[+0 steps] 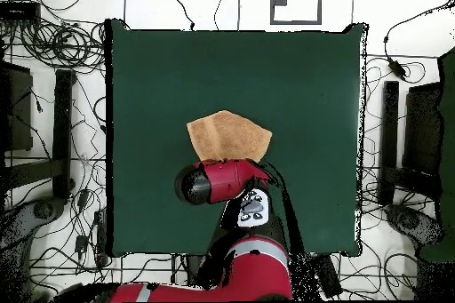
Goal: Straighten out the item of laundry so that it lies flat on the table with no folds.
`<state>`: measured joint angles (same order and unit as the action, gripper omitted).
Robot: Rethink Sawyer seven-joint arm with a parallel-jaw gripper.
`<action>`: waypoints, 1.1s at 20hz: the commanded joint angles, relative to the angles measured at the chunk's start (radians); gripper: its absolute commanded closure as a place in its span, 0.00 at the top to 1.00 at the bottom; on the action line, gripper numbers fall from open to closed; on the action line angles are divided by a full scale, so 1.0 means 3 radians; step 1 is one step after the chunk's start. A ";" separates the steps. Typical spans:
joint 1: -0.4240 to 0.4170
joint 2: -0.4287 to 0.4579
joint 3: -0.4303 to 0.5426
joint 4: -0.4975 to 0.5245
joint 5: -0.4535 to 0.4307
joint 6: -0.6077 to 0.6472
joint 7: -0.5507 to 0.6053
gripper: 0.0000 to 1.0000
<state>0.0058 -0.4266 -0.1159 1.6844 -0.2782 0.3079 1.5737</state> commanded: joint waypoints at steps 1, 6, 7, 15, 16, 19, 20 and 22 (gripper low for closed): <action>-0.0044 0.0381 0.0292 0.0076 -0.0001 -0.0425 0.0554 0.00; -0.0038 0.0371 0.0280 0.0078 0.0009 -0.0417 0.0555 0.00; -0.0041 0.0370 0.0282 0.0078 0.0014 -0.0408 0.0555 0.00; -0.0099 0.0213 0.0366 0.0229 0.0141 -0.0377 0.0658 0.00; -0.0118 0.0170 0.0397 0.0268 0.0172 -0.0347 0.0669 0.00; -0.0132 0.0043 0.0437 0.0371 0.0258 -0.0282 0.0720 0.00; -0.0142 0.0005 0.0456 0.0403 0.0283 -0.0252 0.0719 0.00; -0.0165 -0.0067 0.0497 0.0465 0.0330 -0.0191 0.0707 0.00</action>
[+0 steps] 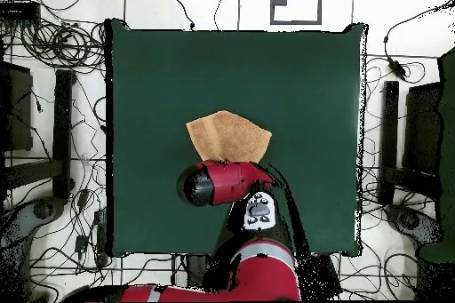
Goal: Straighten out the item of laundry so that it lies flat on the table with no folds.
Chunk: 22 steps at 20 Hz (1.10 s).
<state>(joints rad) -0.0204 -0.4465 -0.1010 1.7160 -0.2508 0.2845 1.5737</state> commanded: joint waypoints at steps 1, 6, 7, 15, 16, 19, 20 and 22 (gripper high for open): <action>-0.0086 -0.0035 0.0464 0.0385 0.0268 -0.0074 0.0702 0.00; -0.0122 -0.0182 0.0539 0.0498 0.0400 0.0086 0.0670 0.00; -0.0138 -0.0205 0.0560 0.0520 0.0426 0.0122 0.0657 0.00; -0.0119 -0.0324 0.0572 0.0575 0.0578 0.0376 0.0593 0.00; -0.0121 -0.0335 0.0576 0.0576 0.0600 0.0401 0.0581 0.00; -0.0126 -0.0364 0.0584 0.0577 0.0639 0.0463 0.0549 0.00; -0.0122 -0.0372 0.0580 0.0580 0.0647 0.0477 0.0545 0.00; -0.0120 -0.0388 0.0583 0.0586 0.0666 0.0496 0.0536 0.00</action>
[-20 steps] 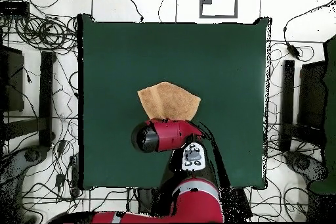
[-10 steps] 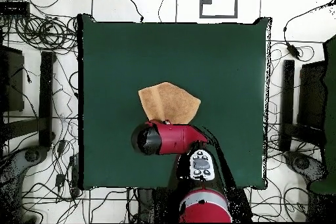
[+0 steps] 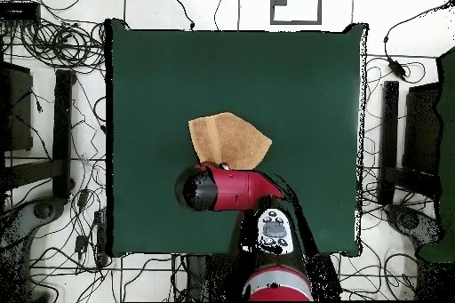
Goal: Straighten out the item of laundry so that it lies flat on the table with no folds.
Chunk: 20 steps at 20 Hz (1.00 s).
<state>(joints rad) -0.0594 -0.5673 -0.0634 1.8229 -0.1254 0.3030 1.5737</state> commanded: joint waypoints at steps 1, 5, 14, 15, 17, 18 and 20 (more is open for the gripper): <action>0.0003 0.0009 0.0467 0.0231 0.0261 0.0443 0.0528 0.00; -0.0012 -0.0019 0.0492 0.0251 0.0302 0.0451 0.0497 0.00; 0.0050 -0.0162 0.0416 0.0189 0.0375 0.0835 0.0472 0.00; 0.0062 -0.0187 0.0402 0.0178 0.0386 0.0895 0.0478 0.00; 0.0085 -0.0245 0.0373 0.0155 0.0405 0.1017 0.0489 0.00; 0.0093 -0.0275 0.0362 0.0137 0.0415 0.1106 0.0488 0.00; 0.0109 -0.0337 0.0343 0.0100 0.0433 0.1256 0.0492 0.00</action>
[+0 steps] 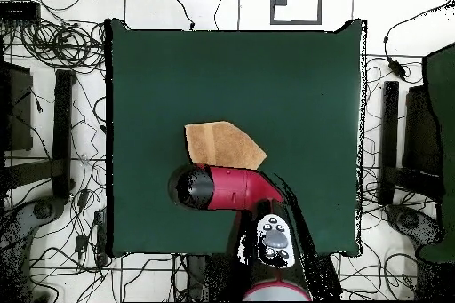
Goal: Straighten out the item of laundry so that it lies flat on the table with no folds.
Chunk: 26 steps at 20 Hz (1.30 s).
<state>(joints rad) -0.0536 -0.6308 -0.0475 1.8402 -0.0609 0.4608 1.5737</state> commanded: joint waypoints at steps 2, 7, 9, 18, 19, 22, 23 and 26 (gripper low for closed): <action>0.0120 -0.0169 0.0259 -0.0022 0.0220 0.0858 0.0506 0.00; 0.0132 -0.0252 0.0241 -0.0207 0.0181 0.1133 0.0458 0.00; 0.0120 -0.0286 0.0243 -0.0285 0.0163 0.1284 0.0427 0.00; 0.0032 -0.0321 0.0277 -0.0616 0.0129 0.1918 0.0343 0.00; 0.0021 -0.0319 0.0282 -0.0643 0.0130 0.1971 0.0336 0.00; -0.0025 -0.0305 0.0310 -0.0741 0.0142 0.2142 0.0308 0.00; -0.0041 -0.0307 0.0321 -0.0762 0.0152 0.2186 0.0300 0.00; -0.0082 -0.0296 0.0345 -0.0877 0.0174 0.2420 0.0291 0.00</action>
<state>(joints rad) -0.0575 -0.7389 -0.0453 1.6687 -0.0571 1.0064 1.5737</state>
